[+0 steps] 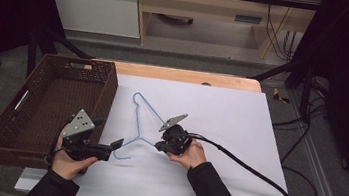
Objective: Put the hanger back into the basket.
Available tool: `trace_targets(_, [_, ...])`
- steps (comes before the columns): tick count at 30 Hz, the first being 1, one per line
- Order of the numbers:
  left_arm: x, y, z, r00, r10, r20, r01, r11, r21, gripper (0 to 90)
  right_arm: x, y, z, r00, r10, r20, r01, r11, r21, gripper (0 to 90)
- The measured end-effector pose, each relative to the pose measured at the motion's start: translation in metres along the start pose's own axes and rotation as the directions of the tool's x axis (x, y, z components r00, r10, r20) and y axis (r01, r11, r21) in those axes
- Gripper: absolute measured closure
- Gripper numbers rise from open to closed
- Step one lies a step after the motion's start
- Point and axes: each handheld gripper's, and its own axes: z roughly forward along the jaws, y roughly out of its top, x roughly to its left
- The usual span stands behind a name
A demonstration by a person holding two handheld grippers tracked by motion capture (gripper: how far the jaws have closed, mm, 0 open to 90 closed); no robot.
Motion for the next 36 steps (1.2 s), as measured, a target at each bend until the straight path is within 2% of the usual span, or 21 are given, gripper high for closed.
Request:
trace_targets(1, [0.000, 0.000, 0.000, 1.0000, 0.000, 0.000, 0.000, 1.0000, -0.001, 6.1, -0.001, 0.000, -0.001, 0.9999, -0.010, -0.001, 0.010, 1.000, -0.005, 88.1])
trace_targets(9, [0.000, 0.000, -0.001, 1.0000, -0.002, -0.001, 0.002, 1.0000, -0.004, 5.5, -0.001, 0.002, -0.010, 1.0000, 0.007, -0.004, -0.007, 0.999, -0.037, 88.1])
trace_targets(16, [-0.001, 0.001, -0.002, 1.0000, -0.003, 0.002, 0.003, 1.0000, -0.005, 4.5, -0.004, 0.003, -0.020, 0.9995, 0.026, -0.020, -0.027, 0.996, -0.087, 88.1])
trace_targets(29, [-0.004, -0.005, 0.001, 0.9995, -0.021, 0.023, 0.021, 0.9994, 0.027, 2.3, -0.010, 0.003, -0.037, 0.9986, 0.046, -0.028, -0.049, 0.985, -0.167, 88.0])
trace_targets(36, [-0.010, -0.009, 0.010, 0.9991, -0.027, 0.033, 0.025, 0.9983, 0.052, 2.6, -0.014, 0.000, -0.044, 0.9974, 0.064, -0.032, -0.069, 0.979, -0.192, 88.1])
